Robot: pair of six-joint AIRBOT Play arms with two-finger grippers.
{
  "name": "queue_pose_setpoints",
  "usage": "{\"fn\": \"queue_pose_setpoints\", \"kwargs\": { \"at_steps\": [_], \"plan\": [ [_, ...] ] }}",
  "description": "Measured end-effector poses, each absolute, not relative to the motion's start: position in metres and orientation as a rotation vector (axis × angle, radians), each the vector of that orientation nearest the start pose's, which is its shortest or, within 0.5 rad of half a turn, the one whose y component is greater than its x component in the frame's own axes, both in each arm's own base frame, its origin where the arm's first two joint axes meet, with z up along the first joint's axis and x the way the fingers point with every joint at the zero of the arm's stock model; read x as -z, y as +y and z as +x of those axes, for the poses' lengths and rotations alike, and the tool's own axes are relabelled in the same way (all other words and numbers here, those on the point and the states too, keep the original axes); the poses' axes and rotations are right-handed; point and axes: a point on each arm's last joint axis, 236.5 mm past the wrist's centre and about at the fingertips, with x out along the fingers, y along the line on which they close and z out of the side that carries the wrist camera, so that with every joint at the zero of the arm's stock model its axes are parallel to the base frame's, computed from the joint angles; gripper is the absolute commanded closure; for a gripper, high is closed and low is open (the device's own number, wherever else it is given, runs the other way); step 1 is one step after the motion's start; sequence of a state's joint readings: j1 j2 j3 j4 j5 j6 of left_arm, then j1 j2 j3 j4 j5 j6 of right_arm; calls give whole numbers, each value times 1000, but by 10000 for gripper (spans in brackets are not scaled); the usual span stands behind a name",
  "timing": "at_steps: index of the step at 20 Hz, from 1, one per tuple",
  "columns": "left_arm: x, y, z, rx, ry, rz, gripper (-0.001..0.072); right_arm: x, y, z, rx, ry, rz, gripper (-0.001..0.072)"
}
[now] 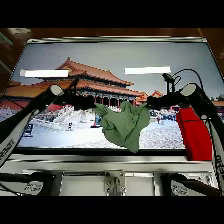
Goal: Fold the shirts.
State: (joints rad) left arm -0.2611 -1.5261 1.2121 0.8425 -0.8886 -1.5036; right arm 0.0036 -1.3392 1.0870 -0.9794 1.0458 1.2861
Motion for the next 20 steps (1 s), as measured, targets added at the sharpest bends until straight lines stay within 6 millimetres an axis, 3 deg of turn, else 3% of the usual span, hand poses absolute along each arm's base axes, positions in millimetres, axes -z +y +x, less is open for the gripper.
{"fn": "queue_pose_setpoints", "kwargs": {
  "at_steps": [2,3,5,8,10,11,13,15,17,20],
  "plan": [
    [-67,-228,441,510,1024,-445,670,-46,115,410,-448,1073,282,651],
    [-111,-222,448,521,918,-403,670,-81,115,420,-462,978,247,651],
    [-220,-207,450,537,663,-321,670,-165,112,431,-468,754,176,651],
    [-365,-175,414,511,325,-229,670,-312,100,414,-429,369,79,651],
    [-435,-150,376,466,154,-194,669,-393,91,379,-393,156,26,651],
    [-461,-136,355,436,86,-180,669,-422,87,360,-377,79,-1,651],
    [-492,-110,322,368,4,-157,669,-465,78,321,-336,-43,-54,651],
    [-498,-84,302,284,-1,-120,669,-485,67,292,-284,-99,-110,651],
    [-482,-59,295,184,64,-69,669,-479,50,280,-210,-61,-164,651],
    [-444,-25,296,42,202,-11,669,-455,19,280,-87,54,-215,650]
  ]
}}
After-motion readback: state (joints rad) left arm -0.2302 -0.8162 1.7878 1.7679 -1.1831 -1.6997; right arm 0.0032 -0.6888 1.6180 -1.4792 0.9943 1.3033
